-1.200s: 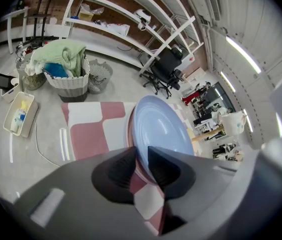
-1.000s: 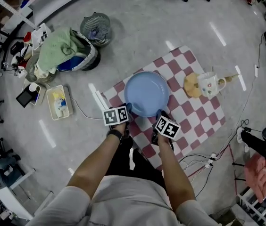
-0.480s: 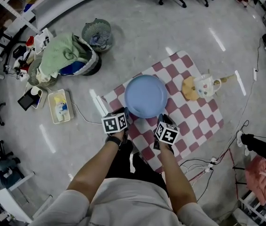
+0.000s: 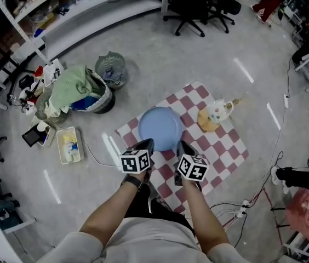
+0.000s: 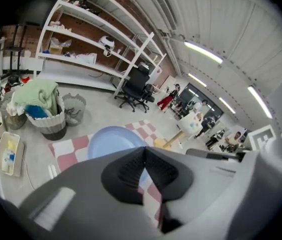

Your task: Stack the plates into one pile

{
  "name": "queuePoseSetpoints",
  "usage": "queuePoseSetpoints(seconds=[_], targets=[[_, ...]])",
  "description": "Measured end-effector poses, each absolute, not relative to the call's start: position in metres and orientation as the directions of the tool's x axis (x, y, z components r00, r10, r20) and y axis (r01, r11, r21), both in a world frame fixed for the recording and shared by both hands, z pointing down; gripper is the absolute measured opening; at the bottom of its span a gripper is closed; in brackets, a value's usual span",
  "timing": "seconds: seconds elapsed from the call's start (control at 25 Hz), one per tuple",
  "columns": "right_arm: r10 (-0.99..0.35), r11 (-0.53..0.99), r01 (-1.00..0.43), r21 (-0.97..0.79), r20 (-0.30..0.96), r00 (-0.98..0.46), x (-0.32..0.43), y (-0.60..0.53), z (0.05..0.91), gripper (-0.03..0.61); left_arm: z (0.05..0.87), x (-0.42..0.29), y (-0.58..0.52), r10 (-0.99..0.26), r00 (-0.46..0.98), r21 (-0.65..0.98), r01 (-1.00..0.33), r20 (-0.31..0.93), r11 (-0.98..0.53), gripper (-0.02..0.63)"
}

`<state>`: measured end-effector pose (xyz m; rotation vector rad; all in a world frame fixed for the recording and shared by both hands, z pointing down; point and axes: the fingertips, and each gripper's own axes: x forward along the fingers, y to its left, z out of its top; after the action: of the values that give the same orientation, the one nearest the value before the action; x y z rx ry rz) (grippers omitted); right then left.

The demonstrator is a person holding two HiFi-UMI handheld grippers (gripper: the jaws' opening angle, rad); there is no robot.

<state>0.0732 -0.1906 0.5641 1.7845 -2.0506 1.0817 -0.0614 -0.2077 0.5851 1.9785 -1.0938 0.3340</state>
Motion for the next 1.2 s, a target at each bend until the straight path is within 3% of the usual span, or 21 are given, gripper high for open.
queuePoseSetpoints(seconds=[0.08,0.6,1.2], targets=[[-0.790,0.013,-0.921,-0.390,0.561,-0.248,0.075,-0.189,0.543,0.015,0.564,-0.051,-0.203,-0.584,0.607,0.536,-0.782,0.539,-0.318,0.007],[-0.888,0.199,-0.903,-0.380,0.321,-0.330,0.079,-0.180,0.401,0.011,0.421,-0.008,-0.184,-0.644,0.687,0.409,-0.722,0.335,-0.558,0.006],[-0.921,0.359,-0.895,-0.265,0.053,-0.385,0.079,-0.157,0.242,0.009,0.246,0.001,-0.159,-0.669,0.742,0.273,-0.652,0.043,-0.707,0.006]])
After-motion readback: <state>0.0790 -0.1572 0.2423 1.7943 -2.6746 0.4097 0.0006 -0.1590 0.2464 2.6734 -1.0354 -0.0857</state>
